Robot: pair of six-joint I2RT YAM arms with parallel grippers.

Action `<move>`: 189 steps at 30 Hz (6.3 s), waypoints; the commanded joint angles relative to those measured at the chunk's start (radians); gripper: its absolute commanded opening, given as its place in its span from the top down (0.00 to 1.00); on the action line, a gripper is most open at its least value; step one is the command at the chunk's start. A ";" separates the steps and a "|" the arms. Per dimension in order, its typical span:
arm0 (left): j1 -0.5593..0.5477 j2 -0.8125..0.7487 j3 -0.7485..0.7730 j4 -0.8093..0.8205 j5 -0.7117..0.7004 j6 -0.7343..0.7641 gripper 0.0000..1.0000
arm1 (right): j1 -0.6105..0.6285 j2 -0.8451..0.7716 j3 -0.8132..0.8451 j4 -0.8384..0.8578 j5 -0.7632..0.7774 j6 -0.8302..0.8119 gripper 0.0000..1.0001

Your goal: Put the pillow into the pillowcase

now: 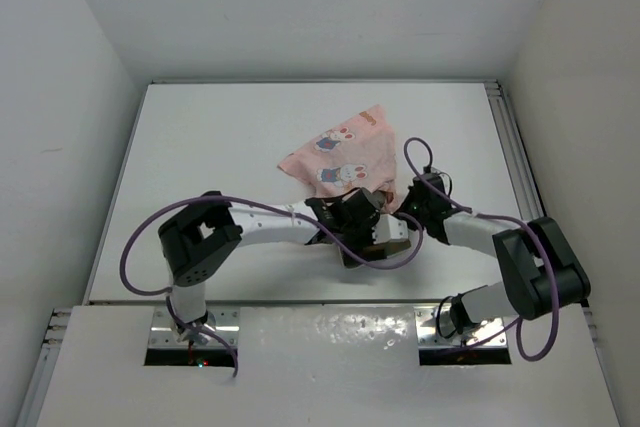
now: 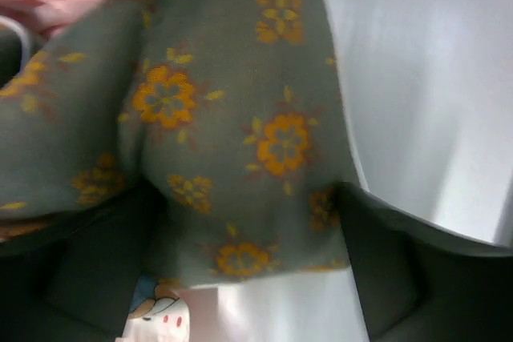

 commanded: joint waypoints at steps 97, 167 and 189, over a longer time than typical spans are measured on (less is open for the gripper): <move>0.524 -0.119 -0.046 -0.079 0.314 0.060 1.00 | 0.018 -0.429 -0.109 -0.140 -0.227 -0.029 1.00; 0.595 -0.178 1.251 -0.506 -0.459 -0.195 1.00 | 0.066 -0.323 1.199 -0.630 -0.048 -0.254 1.00; 0.736 -0.173 1.378 -0.472 -0.692 -0.252 1.00 | 0.638 -0.005 1.436 -0.543 0.233 -0.487 1.00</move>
